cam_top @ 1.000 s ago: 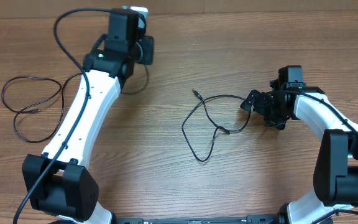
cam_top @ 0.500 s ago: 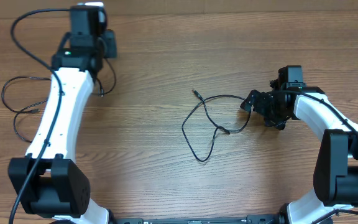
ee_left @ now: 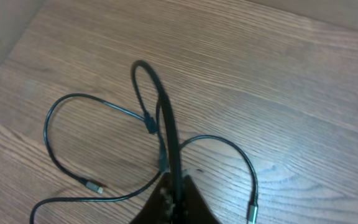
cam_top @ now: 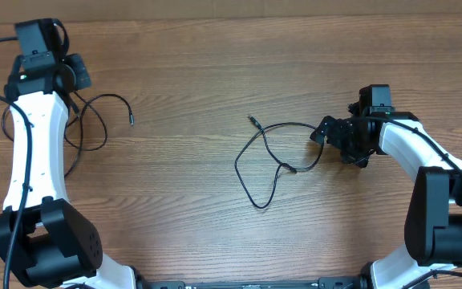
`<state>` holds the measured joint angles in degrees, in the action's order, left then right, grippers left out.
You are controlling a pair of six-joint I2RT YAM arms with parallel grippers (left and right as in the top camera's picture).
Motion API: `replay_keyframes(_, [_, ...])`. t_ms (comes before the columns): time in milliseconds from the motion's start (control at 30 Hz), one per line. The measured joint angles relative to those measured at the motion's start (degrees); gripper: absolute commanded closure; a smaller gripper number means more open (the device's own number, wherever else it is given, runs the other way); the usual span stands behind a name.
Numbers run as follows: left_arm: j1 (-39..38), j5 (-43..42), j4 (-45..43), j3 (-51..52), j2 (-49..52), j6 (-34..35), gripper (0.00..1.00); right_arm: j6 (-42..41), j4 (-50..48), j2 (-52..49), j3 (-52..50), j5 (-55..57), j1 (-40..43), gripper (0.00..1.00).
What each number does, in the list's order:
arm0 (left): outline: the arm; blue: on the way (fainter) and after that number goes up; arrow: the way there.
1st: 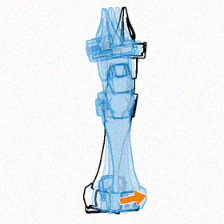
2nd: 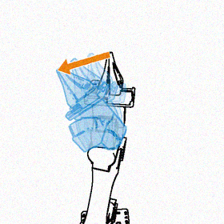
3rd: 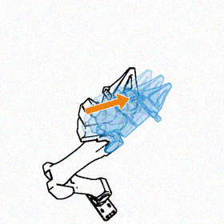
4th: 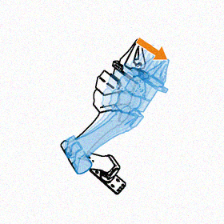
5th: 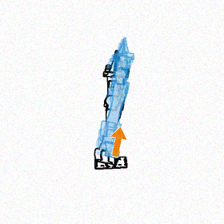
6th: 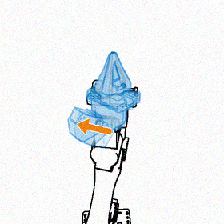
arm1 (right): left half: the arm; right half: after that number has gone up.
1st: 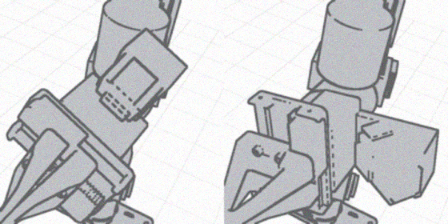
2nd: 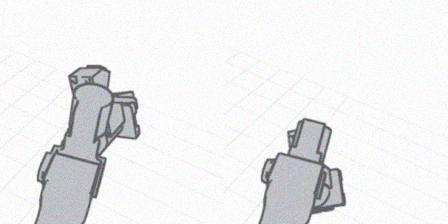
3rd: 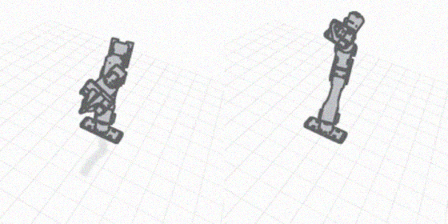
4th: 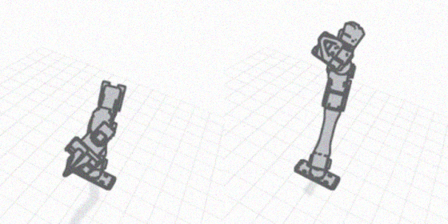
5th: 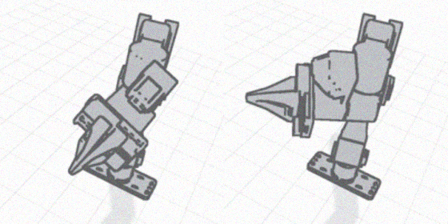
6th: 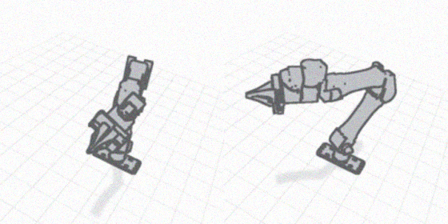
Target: Untangle cables
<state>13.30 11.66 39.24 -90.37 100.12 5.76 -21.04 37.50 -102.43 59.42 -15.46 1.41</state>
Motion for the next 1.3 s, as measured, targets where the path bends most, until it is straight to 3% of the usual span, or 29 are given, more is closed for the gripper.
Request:
replay_keyframes(33, [0.31, 0.0, 0.02, 0.0, 0.0, 0.07, 0.53, 0.02, 0.02, 0.0, 0.0, 0.02, 0.0, 0.0])
replay_keyframes(67, [0.46, 0.0, 0.0, 0.0, 0.0, 0.24, 0.48, 0.0, 0.02, 0.0, 0.0, 0.02, 0.0, 0.0])
replay_keyframes(267, [0.59, -0.74, 0.02, 0.0, 0.0, 0.35, 0.25, 0.0, 0.02, 0.0, 0.0, 0.02, 0.0, 0.0])
replay_keyframes(367, [0.61, -4.26, 0.42, 0.0, 0.0, 0.42, 0.25, 0.02, 0.02, 0.0, 0.0, 0.04, 0.0, 0.0])
replay_keyframes(500, [0.61, -11.5, 2.47, 0.0, 0.0, 0.48, 0.37, 0.0, 0.02, 0.0, 0.0, 0.02, 0.0, 0.0])
replay_keyframes(767, [-1.6, -25.29, 11.32, 0.0, 0.0, 0.48, 0.34, 0.02, 0.02, 0.0, 0.0, 0.07, 0.0, 0.0])
replay_keyframes(1033, [-11.67, -29.0, 11.26, 0.68, 0.0, 0.46, 0.34, 0.07, -3.85, -0.2, -0.02, -1.46, 0.02, 0.0])
replay_keyframes(1133, [-16.81, -29.33, 8.96, 2.27, 0.0, 0.48, 0.4, 0.04, -5.14, -0.28, -0.07, -6.45, 0.04, 0.0])
replay_keyframes(1300, [-24.06, -29.59, 5.29, 5.07, 0.0, 0.74, 0.34, 0.07, -5.18, -0.35, -0.13, -13.09, 0.07, 0.0])
